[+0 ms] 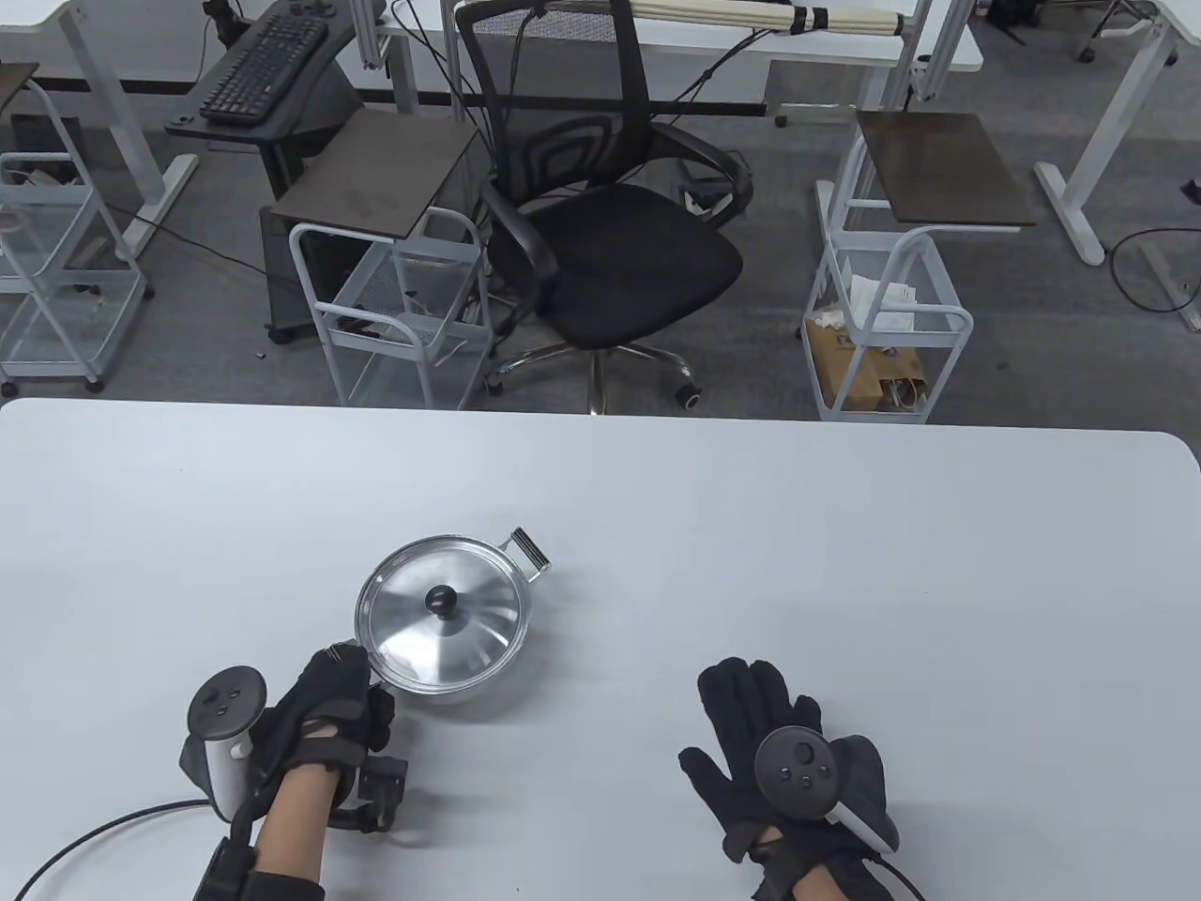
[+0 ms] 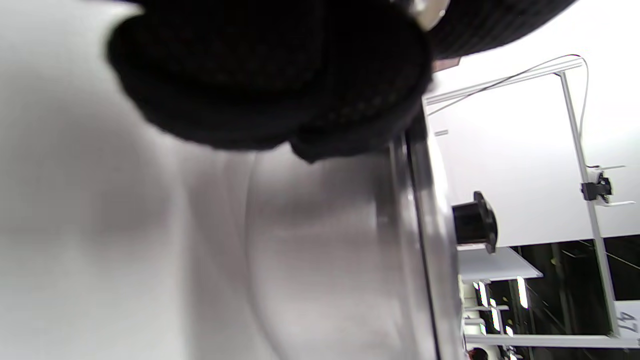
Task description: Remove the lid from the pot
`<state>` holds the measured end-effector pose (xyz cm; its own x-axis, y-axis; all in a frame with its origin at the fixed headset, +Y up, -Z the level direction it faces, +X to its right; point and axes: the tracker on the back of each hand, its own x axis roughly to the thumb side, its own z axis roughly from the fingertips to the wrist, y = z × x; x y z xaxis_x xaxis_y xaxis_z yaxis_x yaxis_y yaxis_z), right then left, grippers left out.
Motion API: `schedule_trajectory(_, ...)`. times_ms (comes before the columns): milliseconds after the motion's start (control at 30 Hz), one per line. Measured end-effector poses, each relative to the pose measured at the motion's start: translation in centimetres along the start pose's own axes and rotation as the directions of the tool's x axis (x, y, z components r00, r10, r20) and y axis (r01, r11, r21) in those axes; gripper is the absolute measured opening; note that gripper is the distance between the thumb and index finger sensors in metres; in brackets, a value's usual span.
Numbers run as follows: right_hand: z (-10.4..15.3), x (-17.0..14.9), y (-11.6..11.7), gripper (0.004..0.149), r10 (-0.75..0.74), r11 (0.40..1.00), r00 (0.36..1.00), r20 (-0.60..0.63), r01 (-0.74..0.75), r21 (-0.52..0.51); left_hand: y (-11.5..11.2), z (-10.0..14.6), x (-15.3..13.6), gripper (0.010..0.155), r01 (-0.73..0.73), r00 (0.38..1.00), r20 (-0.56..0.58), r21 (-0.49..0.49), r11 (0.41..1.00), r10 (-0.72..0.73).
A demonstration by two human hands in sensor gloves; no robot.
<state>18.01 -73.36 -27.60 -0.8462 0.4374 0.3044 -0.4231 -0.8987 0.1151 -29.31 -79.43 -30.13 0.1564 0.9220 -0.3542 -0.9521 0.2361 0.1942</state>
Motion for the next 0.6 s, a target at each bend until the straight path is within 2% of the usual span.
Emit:
schedule_trajectory(267,0.4,-0.7,-1.0,0.075,-0.064,0.996,0.998,-0.004,0.064,-0.062,-2.8,2.3,2.0,0.048,0.084,0.995,0.074,-0.196,0.977,-0.071)
schedule_trajectory(500,0.4,-0.5,-0.8,0.075,-0.059,0.997,0.998,-0.001,0.059,-0.047,-5.4,3.1,1.5,0.049,0.157,0.988,0.059,-0.359,0.92,-0.145)
schedule_trajectory(600,0.3,-0.5,-0.7,0.075,-0.055,0.998,0.998,0.0,0.055,-0.042,-6.0,3.1,1.1,0.049,0.177,0.984,0.049,-0.386,0.905,-0.171)
